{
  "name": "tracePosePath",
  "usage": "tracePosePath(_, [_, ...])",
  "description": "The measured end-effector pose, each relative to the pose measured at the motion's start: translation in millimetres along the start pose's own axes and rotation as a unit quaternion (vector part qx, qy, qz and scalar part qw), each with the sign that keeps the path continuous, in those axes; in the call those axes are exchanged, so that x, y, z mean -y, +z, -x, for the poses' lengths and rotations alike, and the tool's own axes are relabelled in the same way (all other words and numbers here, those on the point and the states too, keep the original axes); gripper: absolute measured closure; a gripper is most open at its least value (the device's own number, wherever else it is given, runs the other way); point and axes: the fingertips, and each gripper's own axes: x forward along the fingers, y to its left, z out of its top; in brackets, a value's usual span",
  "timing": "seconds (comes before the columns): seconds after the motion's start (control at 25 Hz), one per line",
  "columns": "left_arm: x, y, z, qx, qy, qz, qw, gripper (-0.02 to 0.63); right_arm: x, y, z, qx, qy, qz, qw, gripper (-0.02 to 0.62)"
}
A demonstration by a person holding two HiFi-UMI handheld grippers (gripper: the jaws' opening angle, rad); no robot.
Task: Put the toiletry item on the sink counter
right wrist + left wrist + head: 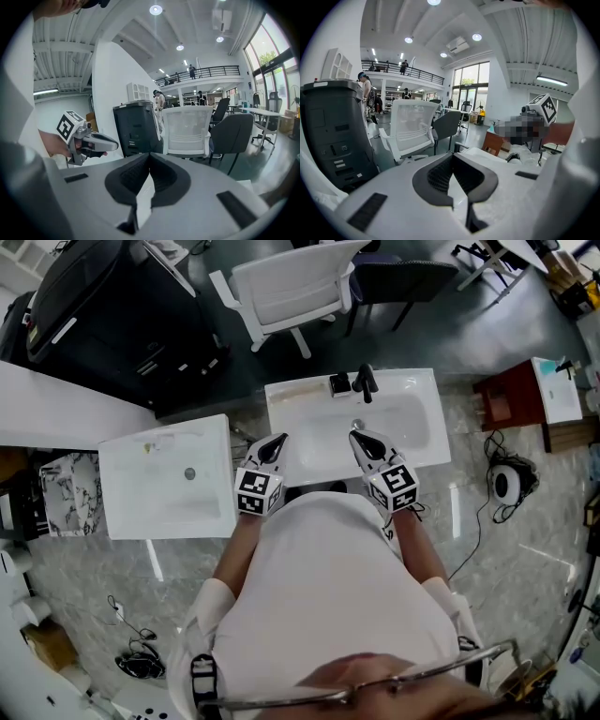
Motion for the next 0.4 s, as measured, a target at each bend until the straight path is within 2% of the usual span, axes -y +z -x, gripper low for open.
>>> tracePosePath(0.4, [0.4,1.5,-1.7,0.001,0.004,0.003,1.0000,0.601,6.4,-2.9,4.7,-0.001,-0.003,-0.003,1.000,0.589])
